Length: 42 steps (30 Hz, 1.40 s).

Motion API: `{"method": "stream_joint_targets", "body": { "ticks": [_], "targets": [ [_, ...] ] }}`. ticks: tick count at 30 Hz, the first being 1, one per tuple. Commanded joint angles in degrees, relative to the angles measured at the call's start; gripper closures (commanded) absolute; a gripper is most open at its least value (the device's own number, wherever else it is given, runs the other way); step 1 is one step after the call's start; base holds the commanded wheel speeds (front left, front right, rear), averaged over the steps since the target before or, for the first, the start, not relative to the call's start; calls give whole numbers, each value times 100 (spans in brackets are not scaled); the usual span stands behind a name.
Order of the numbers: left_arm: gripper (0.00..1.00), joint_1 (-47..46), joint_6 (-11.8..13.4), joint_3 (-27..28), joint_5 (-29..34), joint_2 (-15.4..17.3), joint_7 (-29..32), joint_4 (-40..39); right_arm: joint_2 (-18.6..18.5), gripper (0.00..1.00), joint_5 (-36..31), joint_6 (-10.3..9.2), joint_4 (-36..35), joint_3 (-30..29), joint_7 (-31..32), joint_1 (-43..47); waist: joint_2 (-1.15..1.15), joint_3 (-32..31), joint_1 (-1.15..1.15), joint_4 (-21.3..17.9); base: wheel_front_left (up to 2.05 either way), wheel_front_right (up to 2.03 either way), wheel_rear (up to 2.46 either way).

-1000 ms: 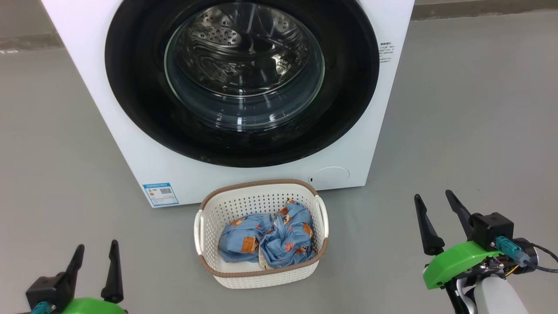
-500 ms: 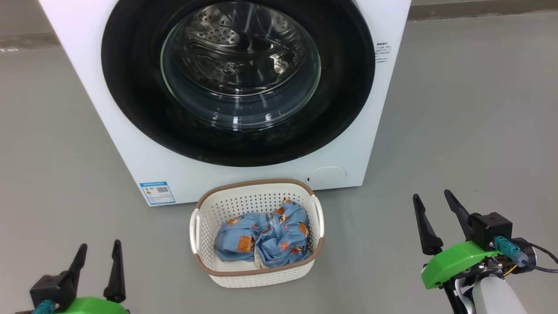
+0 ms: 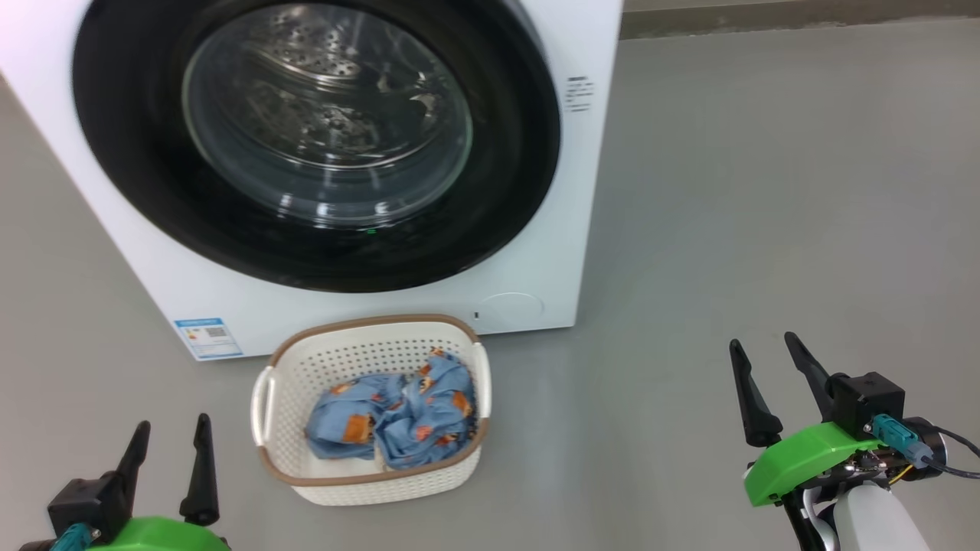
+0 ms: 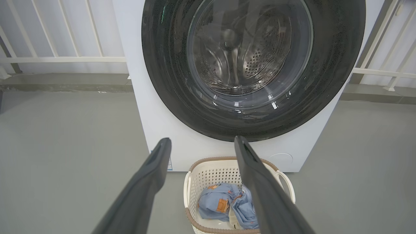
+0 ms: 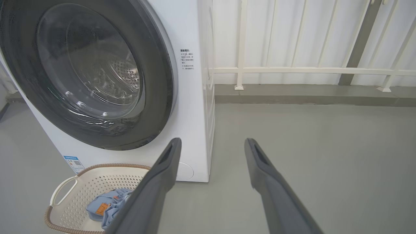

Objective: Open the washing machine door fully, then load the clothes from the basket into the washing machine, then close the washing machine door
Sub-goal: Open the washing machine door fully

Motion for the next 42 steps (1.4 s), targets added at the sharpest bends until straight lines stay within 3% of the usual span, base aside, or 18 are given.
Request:
{"method": "stream_joint_targets", "body": {
  "ticks": [1, 10, 26, 42],
  "targets": [
    [0, -241, -17, 199, 27, 127, -54, -156, -13, 0, -9, 9, -147, 130, -69, -243, 0, -1, 0, 3, 104, 104, -209],
    [0, -159, -17, 249, 160, 106, -54, -383, 1, 0, 79, 9, -256, 135, -69, -231, 0, 12, 0, 21, 65, 65, -130],
    [0, 6, -17, 128, 48, 121, -54, -597, 18, 0, 172, 9, -318, 138, -69, -250, 0, 37, 0, 23, 3, 3, -7],
    [0, 412, -17, 20, 161, -104, -54, -1137, 10, 0, 1233, 9, -603, 42, -69, -725, 0, 232, 0, 150, 0, 0, 0]
  ]
}}
